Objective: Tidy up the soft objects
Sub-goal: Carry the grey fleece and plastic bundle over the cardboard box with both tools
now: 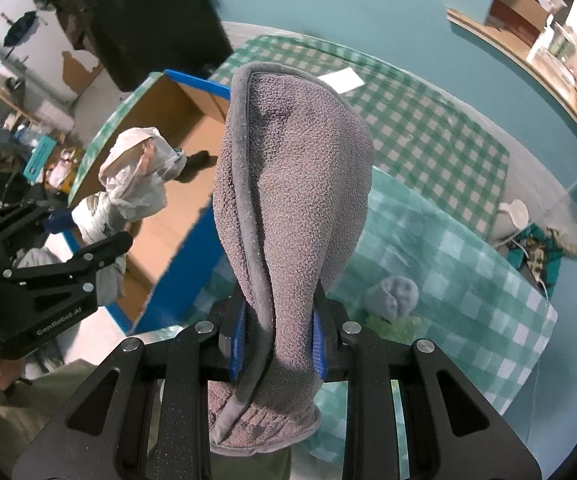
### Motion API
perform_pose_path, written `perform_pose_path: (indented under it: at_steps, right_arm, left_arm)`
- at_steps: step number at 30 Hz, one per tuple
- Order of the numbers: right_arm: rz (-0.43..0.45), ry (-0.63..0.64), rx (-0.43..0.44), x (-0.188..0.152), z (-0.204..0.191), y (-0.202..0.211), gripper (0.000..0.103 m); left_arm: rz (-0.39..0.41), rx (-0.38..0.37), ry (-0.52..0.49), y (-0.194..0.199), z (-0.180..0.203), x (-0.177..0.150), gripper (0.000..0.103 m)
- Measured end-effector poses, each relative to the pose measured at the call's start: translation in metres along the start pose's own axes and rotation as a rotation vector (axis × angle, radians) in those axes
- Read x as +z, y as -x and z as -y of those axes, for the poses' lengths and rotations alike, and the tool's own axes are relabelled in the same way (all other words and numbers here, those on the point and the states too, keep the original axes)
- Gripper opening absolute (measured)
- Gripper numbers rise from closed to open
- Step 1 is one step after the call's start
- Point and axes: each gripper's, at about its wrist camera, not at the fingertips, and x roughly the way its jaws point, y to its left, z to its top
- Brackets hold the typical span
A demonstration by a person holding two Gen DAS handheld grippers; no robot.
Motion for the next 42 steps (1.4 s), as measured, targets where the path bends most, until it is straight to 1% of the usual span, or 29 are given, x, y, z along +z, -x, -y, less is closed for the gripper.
perform_pose_path:
  at_steps: [11,25,31,42]
  right_arm:
    - [0.008,0.082,0.014,0.031,-0.040,-0.012,0.025]
    - [-0.007,0.152,0.042,0.057,-0.084,-0.032,0.025]
    - [-0.022,0.181,0.048,0.065,-0.101,-0.044,0.025]
    - [-0.045,0.190,0.050,0.080,-0.118,-0.065,0.025]
  left_arm:
    - [-0.001,0.023,0.065,0.000,-0.039,-0.005,0.046]
    - [-0.014,0.038,0.132,-0.005,-0.082,-0.013,0.046]
    - [-0.022,0.044,0.151,-0.012,-0.096,-0.015,0.046]
    - [-0.051,0.047,0.158,-0.030,-0.116,-0.014,0.046]
